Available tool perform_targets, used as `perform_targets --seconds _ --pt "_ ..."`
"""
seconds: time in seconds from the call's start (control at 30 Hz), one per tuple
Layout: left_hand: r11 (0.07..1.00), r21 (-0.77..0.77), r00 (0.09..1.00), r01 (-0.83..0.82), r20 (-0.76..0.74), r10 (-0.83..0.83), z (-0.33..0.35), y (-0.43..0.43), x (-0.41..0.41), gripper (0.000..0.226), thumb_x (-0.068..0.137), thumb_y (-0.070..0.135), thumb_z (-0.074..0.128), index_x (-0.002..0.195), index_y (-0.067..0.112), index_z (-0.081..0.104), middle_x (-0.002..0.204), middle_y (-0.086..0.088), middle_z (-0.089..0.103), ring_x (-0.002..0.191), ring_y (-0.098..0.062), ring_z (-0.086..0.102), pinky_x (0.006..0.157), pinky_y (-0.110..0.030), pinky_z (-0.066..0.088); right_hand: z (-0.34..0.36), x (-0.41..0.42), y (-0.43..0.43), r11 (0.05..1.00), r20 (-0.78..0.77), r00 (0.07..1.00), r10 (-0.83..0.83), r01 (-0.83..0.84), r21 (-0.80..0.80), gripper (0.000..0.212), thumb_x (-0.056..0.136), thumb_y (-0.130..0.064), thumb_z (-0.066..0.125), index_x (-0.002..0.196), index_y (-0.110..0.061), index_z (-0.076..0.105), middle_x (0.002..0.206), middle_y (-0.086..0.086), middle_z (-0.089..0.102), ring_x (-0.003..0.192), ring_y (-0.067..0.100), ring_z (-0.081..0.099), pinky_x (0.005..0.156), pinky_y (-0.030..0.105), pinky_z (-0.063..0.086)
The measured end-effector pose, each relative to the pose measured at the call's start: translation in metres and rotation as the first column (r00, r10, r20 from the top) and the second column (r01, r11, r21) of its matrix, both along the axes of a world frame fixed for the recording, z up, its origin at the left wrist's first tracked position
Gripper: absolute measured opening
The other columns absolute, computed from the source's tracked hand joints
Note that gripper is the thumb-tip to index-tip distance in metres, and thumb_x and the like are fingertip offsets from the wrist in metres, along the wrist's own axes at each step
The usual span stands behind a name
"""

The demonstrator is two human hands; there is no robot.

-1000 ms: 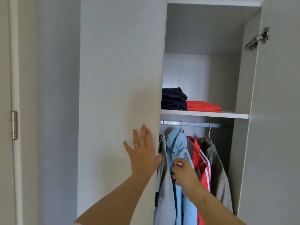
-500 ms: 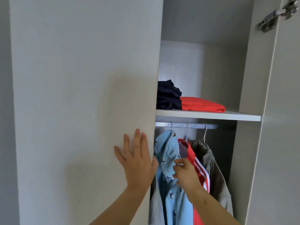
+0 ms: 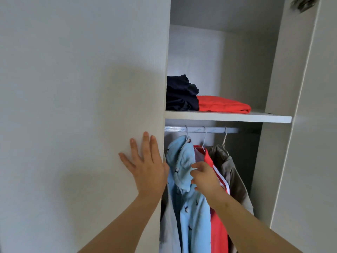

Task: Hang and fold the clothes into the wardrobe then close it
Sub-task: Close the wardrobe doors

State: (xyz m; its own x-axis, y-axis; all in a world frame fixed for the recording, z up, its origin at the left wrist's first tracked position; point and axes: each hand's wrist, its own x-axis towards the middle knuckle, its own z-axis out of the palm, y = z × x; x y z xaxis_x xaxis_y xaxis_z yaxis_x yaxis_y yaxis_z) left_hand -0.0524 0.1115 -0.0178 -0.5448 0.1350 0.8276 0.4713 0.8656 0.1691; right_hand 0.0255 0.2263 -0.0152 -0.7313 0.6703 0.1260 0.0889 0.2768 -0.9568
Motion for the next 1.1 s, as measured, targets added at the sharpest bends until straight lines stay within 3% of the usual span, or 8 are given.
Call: perform_targets --seconds 0.07,0.13,0.2,0.3,0.53,0.73,0.97,1.1 --pt "0.999 -0.034 0.996 0.029 0.088 -0.026 0.004 -0.004 0.007 0.100 0.059 0.035 0.082 0.141 0.001 0.035 0.150 -0.018 0.028 0.132 -0.051 0.027 0.096 -0.073 0.022 0.003 0.015 -0.002 1.000 -0.044 0.999 0.000 0.000 -0.011 0.017 0.089 -0.004 0.047 0.096 -0.020 0.051 0.080 -0.001 0.053 0.072 0.019 0.051 0.061 0.027 0.041" --pt "0.989 -0.137 0.979 0.054 0.201 -0.026 0.005 -0.011 0.014 0.114 0.076 0.052 0.063 0.145 0.005 -0.014 0.150 -0.014 -0.028 0.139 -0.047 -0.008 0.104 -0.070 0.005 0.003 0.037 -0.006 1.000 -0.048 0.999 0.000 -0.001 -0.014 0.017 0.089 -0.005 0.048 0.095 -0.020 0.051 0.080 0.000 0.053 0.068 0.017 0.049 0.057 0.024 0.039" --pt "0.941 -0.321 0.967 0.108 0.253 -0.025 0.003 -0.017 0.029 0.103 0.084 0.060 0.044 0.142 0.014 -0.027 0.142 -0.005 -0.044 0.137 -0.042 -0.025 0.106 -0.067 -0.003 -0.001 0.066 -0.011 1.000 -0.036 0.999 0.001 -0.001 -0.019 0.019 0.088 -0.004 0.047 0.097 -0.020 0.050 0.084 0.004 0.055 0.069 0.018 0.049 0.058 0.026 0.040" --pt "0.907 -0.330 0.931 0.263 0.333 -0.149 0.006 -0.021 0.089 0.080 0.088 0.050 0.045 0.149 0.023 0.001 0.156 -0.003 -0.018 0.141 -0.036 -0.016 0.111 -0.059 0.005 -0.003 0.119 -0.018 1.000 -0.048 0.999 -0.014 0.014 -0.011 0.021 0.086 -0.003 0.047 0.096 -0.020 0.052 0.088 0.006 0.057 0.068 0.017 0.051 0.058 0.027 0.041" --pt "0.780 0.263 0.690 0.568 0.366 -0.625 -0.010 -0.011 0.257 0.038 0.085 0.015 0.056 0.123 0.016 0.053 0.134 -0.004 0.042 0.123 -0.024 0.040 0.100 -0.039 0.038 -0.011 0.269 -0.029 0.992 -0.120 0.989 -0.086 0.096 0.081 0.025 0.088 -0.004 0.047 0.080 -0.027 0.049 0.080 -0.001 0.058 0.067 0.015 0.053 0.057 0.022 0.044" --pt "0.665 0.384 0.540 0.640 0.392 -0.745 -0.018 0.007 0.355 0.029 0.085 0.003 0.052 0.110 0.014 0.060 0.115 -0.002 0.049 0.103 -0.025 0.054 0.089 -0.033 0.044 -0.020 0.389 -0.019 0.977 -0.083 0.980 -0.179 0.187 0.100 0.017 0.090 -0.006 0.046 0.097 -0.020 0.051 0.088 0.001 0.058 0.077 0.017 0.056 0.062 0.023 0.043" --pt "0.591 0.281 0.445 0.756 0.441 -0.779 0.012 0.055 0.420 0.031 0.086 0.008 0.051 0.115 0.016 0.060 0.125 -0.005 0.050 0.109 -0.022 0.053 0.089 -0.022 0.039 0.013 0.477 0.028 0.846 -0.214 0.864 -0.457 0.496 0.195 0.020 0.088 -0.010 0.041 0.092 -0.018 0.059 0.078 -0.006 0.058 0.069 0.011 0.054 0.057 0.024 0.041" --pt "0.552 0.317 0.389 0.771 0.452 -0.803 0.025 0.075 0.435 0.030 0.085 0.009 0.053 0.113 0.016 0.061 0.124 -0.006 0.052 0.104 -0.022 0.056 0.084 -0.020 0.038 0.020 0.485 0.054 0.783 -0.256 0.800 -0.542 0.592 0.191 0.031 0.091 -0.009 0.044 0.120 -0.011 0.054 0.117 0.001 0.056 0.103 0.019 0.052 0.083 0.025 0.036"
